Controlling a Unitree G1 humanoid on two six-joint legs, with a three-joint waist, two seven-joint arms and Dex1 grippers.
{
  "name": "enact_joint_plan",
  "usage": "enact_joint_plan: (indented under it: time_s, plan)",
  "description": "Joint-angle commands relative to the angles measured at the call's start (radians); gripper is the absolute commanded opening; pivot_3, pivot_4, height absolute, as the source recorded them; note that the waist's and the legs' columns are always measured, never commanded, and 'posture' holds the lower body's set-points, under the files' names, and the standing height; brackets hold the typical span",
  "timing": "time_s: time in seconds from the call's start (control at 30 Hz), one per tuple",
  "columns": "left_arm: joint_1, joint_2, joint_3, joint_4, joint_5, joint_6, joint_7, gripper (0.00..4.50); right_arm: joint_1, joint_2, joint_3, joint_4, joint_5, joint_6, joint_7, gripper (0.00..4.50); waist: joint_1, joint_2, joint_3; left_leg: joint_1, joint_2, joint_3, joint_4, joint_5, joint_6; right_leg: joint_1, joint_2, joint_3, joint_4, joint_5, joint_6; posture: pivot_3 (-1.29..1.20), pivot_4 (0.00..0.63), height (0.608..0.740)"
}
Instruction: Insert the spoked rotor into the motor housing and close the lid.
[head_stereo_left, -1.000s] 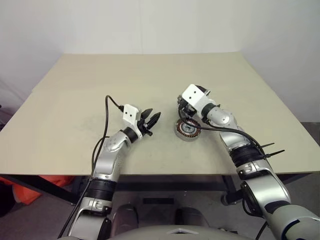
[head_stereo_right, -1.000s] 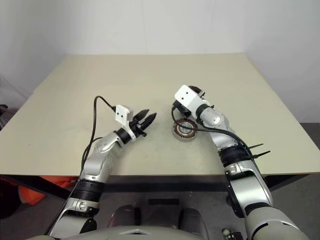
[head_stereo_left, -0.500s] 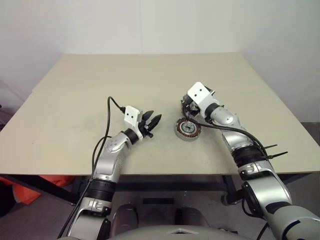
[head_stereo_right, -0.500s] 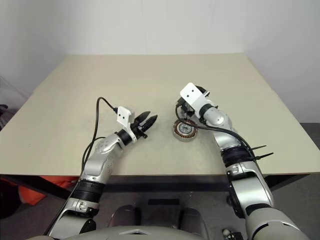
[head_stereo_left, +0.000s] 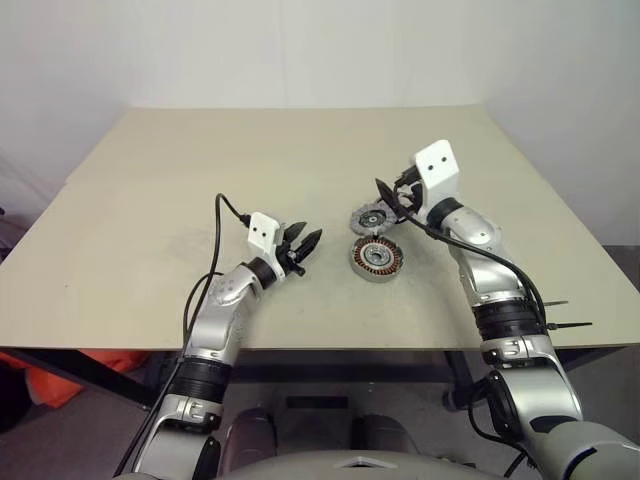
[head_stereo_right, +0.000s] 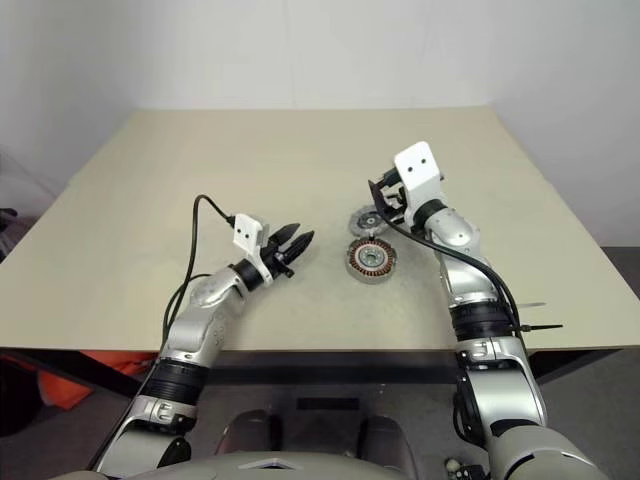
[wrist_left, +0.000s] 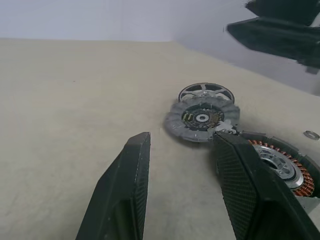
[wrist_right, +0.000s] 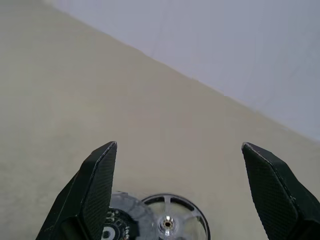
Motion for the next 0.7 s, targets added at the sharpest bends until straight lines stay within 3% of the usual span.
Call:
enact_joint_plan:
  time_s: [0.03, 0.37, 0.7]
  plan:
    - [-0.046, 0.015, 0.021, 0.006, -0.015, -0.032, -0.017, 2.07, 0.020, -0.048, -0.055, -0.082, 0.020, 0.043, -0.003, 4.50, 0.001, 0.000, 0.000, 0.000, 0.000, 0.000, 0.000, 0.000, 0.000, 0.000, 0.000, 0.000, 0.000, 0.000, 0.000, 0.00, 0.000, 0.740]
    - [-0.123, 0.027, 0.033, 0.084, -0.024, -0.062, -0.053, 2.07, 0.125, -0.128, -0.120, -0.217, -0.028, 0.279, -0.102, 4.50, 0.002, 0.000, 0.000, 0.001, 0.000, 0.000, 0.000, 0.000, 0.000, 0.000, 0.000, 0.000, 0.000, 0.000, 0.000, 0.00, 0.000, 0.740]
    - [-0.164, 0.009, 0.014, 0.156, -0.018, -0.079, -0.100, 2.07, 0.330, -0.115, -0.211, -0.385, 0.013, 0.463, -0.142, 4.50, 0.021, 0.001, -0.001, 0.001, 0.000, 0.001, -0.001, 0.000, 0.000, 0.000, 0.000, 0.001, 0.000, 0.000, 0.000, 0.00, 0.000, 0.740]
